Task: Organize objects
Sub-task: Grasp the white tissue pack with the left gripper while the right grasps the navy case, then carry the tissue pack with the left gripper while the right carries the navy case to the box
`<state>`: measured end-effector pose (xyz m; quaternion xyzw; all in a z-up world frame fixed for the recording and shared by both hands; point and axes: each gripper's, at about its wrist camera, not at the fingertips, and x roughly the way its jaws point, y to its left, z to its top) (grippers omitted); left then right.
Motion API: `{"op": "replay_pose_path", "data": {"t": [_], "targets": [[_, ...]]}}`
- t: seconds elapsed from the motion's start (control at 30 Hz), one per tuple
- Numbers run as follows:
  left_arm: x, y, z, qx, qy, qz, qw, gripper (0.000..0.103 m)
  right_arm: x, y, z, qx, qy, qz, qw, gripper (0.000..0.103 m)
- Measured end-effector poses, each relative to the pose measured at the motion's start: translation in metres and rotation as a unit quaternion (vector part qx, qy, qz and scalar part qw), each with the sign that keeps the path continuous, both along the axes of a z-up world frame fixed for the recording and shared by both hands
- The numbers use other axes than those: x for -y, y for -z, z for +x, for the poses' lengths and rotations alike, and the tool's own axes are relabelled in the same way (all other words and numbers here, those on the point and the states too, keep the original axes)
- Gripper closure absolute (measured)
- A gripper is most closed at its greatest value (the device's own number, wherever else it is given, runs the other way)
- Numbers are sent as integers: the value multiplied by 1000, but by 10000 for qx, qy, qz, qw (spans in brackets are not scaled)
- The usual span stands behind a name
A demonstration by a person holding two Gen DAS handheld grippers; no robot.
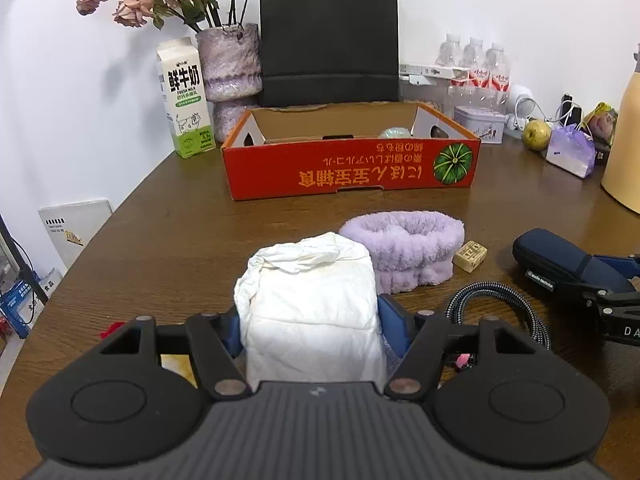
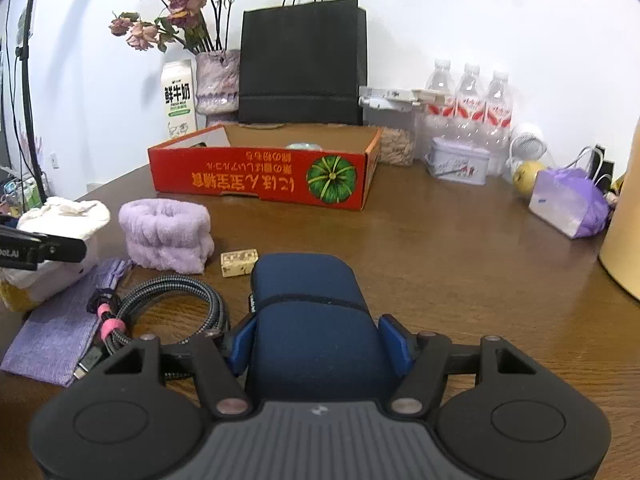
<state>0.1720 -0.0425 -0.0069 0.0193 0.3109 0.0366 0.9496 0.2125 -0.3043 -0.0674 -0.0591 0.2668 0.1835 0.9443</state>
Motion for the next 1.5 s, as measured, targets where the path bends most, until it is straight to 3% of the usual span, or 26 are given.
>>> {"op": "replay_pose_path", "data": {"t": [0.2, 0.73, 1.23, 1.5], "targets": [[-5, -6, -6, 120, 25, -23, 9999, 37, -6, -5, -14, 444, 45, -128, 9989, 40], [-8, -40, 7, 516, 154, -156, 9984, 37, -39, -29, -9, 817, -150, 260, 9962, 41], [-15, -73, 52, 785, 24, -426, 9960, 37, -76, -73, 29, 1300, -302, 549, 9895, 41], [-13, -84, 79, 848, -19, -385, 9956, 37, -91, -91, 57, 1497, -344, 670, 9859, 41]]}}
